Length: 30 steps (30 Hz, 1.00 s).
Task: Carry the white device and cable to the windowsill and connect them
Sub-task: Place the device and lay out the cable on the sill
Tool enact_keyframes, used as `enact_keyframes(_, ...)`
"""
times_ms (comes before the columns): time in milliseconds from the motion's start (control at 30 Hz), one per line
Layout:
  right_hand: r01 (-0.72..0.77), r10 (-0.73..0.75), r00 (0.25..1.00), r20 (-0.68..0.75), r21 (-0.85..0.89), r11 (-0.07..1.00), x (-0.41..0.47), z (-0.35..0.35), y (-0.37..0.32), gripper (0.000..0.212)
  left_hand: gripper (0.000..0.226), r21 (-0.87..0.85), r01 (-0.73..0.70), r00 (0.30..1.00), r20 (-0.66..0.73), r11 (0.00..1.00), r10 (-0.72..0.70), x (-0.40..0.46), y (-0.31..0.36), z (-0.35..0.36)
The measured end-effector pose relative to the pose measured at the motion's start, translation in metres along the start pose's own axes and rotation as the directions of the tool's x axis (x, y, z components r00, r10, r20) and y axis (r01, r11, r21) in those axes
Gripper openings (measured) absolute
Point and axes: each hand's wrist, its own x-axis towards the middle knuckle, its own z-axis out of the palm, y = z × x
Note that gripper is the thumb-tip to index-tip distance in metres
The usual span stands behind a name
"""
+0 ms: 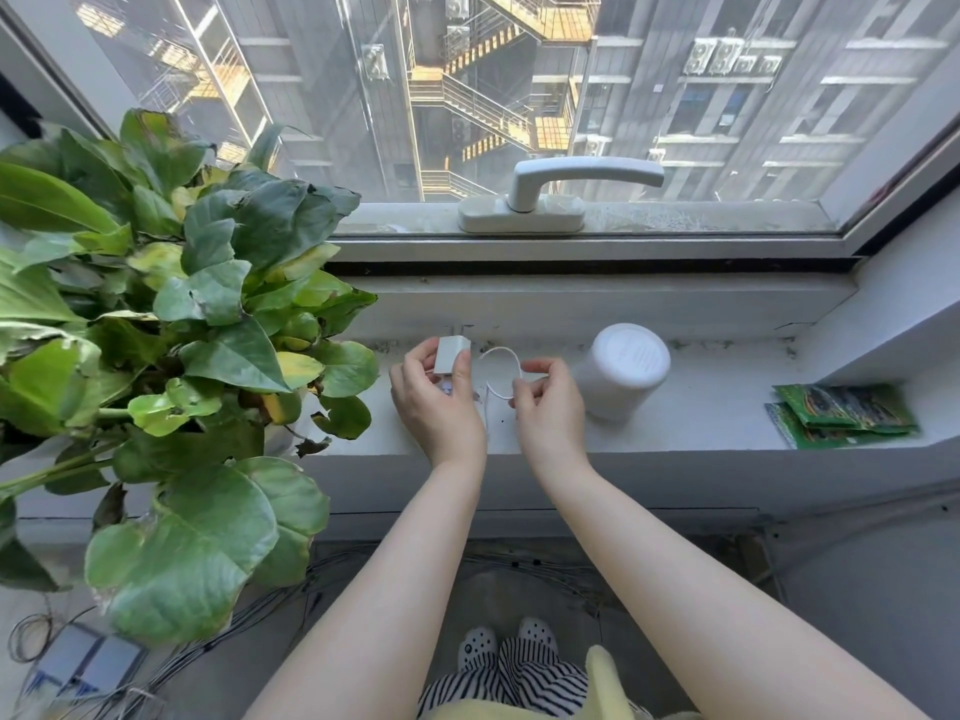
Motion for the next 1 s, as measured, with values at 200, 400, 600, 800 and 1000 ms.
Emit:
enact_keyframes(200, 0.023, -0.022, 1.0, 0.003, -0.169, 0.985, 0.003, 0.0, 0.007, 0.021, 0.036, 0.213, -0.053, 0.998, -0.01, 0.976, 0.057, -0.004, -0.002, 0.009)
enact_keyframes(400, 0.036, -0.035, 0.999, 0.009, -0.257, 0.966, 0.004, -0.006, 0.015, 0.022, 0.031, 0.488, -0.108, 0.994, 0.067, 0.866, 0.086, -0.005, -0.002, 0.021)
enact_keyframes(600, 0.07, -0.057, 0.997, 0.05, -0.337, 0.939, 0.006, -0.007, 0.014, 0.02, 0.031, 0.548, -0.139, 0.989, 0.118, 0.825, 0.088, -0.007, -0.007, 0.014)
enact_keyframes(800, 0.067, -0.045, 0.997, 0.067, -0.376, 0.924, 0.007, -0.007, 0.01, 0.025, 0.024, 0.525, -0.11, 0.989, 0.144, 0.844, 0.039, -0.009, -0.003, 0.012)
enact_keyframes(1000, 0.081, -0.044, 0.993, 0.106, -0.378, 0.922, 0.002, -0.01, 0.011, 0.03, 0.025, 0.514, -0.085, 0.978, 0.206, 0.854, -0.027, -0.008, -0.002, 0.008)
